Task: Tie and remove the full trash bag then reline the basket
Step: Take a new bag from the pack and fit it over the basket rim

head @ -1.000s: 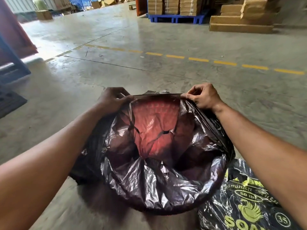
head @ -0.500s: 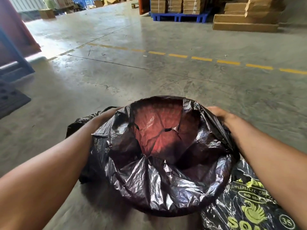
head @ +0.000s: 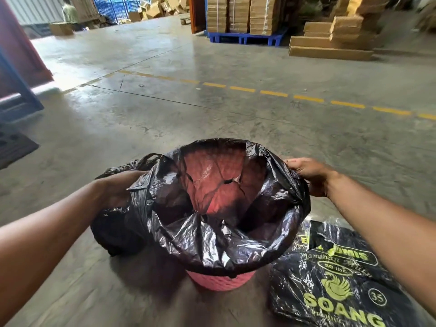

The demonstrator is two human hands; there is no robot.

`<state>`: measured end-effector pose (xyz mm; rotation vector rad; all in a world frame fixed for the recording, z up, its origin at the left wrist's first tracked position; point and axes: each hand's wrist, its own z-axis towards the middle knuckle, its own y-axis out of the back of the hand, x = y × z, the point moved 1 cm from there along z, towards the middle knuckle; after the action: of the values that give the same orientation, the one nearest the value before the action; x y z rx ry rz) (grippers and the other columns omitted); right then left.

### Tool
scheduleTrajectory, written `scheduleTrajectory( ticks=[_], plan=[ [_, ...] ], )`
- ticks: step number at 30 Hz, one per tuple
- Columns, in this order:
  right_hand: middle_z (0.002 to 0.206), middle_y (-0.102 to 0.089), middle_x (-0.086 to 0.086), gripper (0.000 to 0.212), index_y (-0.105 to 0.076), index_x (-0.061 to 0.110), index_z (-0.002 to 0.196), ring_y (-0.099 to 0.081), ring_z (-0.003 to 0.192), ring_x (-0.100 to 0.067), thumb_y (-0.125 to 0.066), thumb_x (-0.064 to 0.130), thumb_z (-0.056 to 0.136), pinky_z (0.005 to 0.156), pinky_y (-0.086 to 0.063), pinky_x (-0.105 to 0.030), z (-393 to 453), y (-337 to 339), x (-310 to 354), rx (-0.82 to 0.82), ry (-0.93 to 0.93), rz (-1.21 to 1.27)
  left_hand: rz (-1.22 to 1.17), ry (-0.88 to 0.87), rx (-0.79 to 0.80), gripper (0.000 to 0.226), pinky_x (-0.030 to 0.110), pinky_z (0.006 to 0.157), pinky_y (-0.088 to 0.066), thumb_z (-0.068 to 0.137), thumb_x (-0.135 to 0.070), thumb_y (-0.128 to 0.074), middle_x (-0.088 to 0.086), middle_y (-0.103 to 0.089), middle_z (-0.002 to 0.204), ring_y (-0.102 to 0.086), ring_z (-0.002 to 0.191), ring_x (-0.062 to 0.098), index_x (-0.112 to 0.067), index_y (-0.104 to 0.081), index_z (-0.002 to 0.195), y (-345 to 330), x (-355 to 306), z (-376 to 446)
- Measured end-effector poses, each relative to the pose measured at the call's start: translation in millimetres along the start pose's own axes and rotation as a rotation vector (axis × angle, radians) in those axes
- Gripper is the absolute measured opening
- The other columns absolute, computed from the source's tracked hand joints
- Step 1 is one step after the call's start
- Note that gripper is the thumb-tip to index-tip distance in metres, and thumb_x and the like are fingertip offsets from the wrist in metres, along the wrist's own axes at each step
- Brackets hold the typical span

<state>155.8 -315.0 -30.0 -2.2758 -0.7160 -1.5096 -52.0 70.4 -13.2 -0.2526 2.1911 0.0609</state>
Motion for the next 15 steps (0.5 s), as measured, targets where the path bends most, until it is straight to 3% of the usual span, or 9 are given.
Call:
scheduleTrajectory(
  ticks=[2,4,6,8,9,10,11,13,15],
  plan=[
    [0.078,-0.071,-0.017,0.029,-0.066,-0.012,0.111,-0.067,0.060,-0.023,-0.064,0.006,0.089,0.063,-0.058,-0.039,1.5,-6.8,-6.9,-0.130,0.087,-0.128,-0.015,-0.093,-0.101,0.022,0.035,0.052,-0.063,0.096,-0.006,-0.054,0.015,-0.076,0.070,-0.073,0.054,0.022,0.006,-0.072,0.095,-1.9,9.0,5.3],
    [0.074,-0.065,-0.010,0.016,-0.069,0.005,0.080,-0.057,0.067,-0.021,-0.066,0.020,0.085,0.067,-0.045,-0.038,0.2,-18.8,-12.8,-0.201,0.174,-0.318,0.056,-0.210,-0.231,0.024,0.026,0.051,-0.060,0.097,0.006,-0.048,0.011,-0.073,0.065,-0.070,0.050,0.014,0.001,-0.070,0.088,-4.7,18.2,15.0],
    [0.074,-0.058,-0.001,0.020,-0.054,0.021,0.067,-0.050,0.071,-0.014,-0.054,0.033,0.083,0.070,-0.037,-0.034,3.9,-19.2,-28.0,-0.266,0.211,-0.485,0.172,-0.293,-0.356,0.030,0.020,0.060,-0.059,0.097,0.009,-0.048,0.009,-0.073,0.068,-0.067,0.054,0.005,-0.007,-0.066,0.079,-9.2,29.6,19.8],
    [0.090,-0.059,-0.007,0.019,-0.055,0.021,0.084,-0.057,0.089,-0.020,-0.047,0.037,0.090,0.080,-0.038,-0.032,4.7,-17.7,-45.5,-0.303,0.181,-0.427,0.231,-0.352,-0.456,0.018,0.034,0.088,-0.059,0.098,0.004,-0.051,0.020,-0.076,0.089,-0.067,0.080,0.014,-0.002,-0.066,0.089,-12.1,42.3,25.4],
    [0.101,-0.058,-0.010,0.018,-0.055,0.018,0.097,-0.058,0.099,-0.026,-0.046,0.033,0.099,0.085,-0.040,-0.030,3.7,-17.7,-53.2,-0.317,0.125,-0.316,0.182,-0.337,-0.458,0.015,0.040,0.093,-0.058,0.100,0.002,-0.051,0.024,-0.075,0.090,-0.065,0.086,0.017,0.005,-0.065,0.097,-15.2,45.4,23.7],
    [0.107,-0.056,-0.011,0.014,-0.054,0.016,0.106,-0.057,0.105,-0.028,-0.043,0.025,0.104,0.088,-0.040,-0.031,0.8,-19.8,-56.3,-0.315,0.071,-0.233,0.128,-0.307,-0.432,0.018,0.035,0.084,-0.061,0.101,0.001,-0.048,0.018,-0.075,0.077,-0.068,0.078,0.017,0.008,-0.063,0.098,-18.4,46.1,20.3],
    [0.108,-0.057,-0.011,0.013,-0.055,0.015,0.108,-0.056,0.103,-0.027,-0.043,0.018,0.105,0.089,-0.041,-0.032,-1.8,-19.9,-58.2,-0.308,0.040,-0.193,0.089,-0.267,-0.372,0.021,0.026,0.065,-0.062,0.102,0.002,-0.045,0.008,-0.072,0.060,-0.069,0.060,0.012,0.005,-0.062,0.091,-24.7,42.3,15.4],
    [0.101,-0.068,-0.014,0.019,-0.065,0.010,0.102,-0.058,0.094,-0.027,-0.052,0.022,0.100,0.093,-0.045,-0.040,-5.4,-15.6,-60.0,-0.261,-0.041,-0.170,0.104,-0.197,-0.250,0.024,0.019,0.043,-0.053,0.101,0.001,-0.047,-0.001,-0.066,0.047,-0.064,0.041,0.007,-0.002,-0.059,0.080,-30.0,32.8,5.2],
    [0.111,-0.073,-0.024,0.054,-0.068,0.004,0.115,-0.062,0.097,-0.032,-0.059,0.051,0.088,0.101,-0.048,-0.050,-15.5,-6.8,-62.3,-0.154,-0.170,-0.139,0.106,-0.117,-0.204,0.027,0.026,0.058,-0.059,0.102,-0.023,-0.053,0.006,-0.075,0.064,-0.072,0.058,0.016,-0.001,-0.066,0.093,-20.6,26.8,0.3]
  ],
)
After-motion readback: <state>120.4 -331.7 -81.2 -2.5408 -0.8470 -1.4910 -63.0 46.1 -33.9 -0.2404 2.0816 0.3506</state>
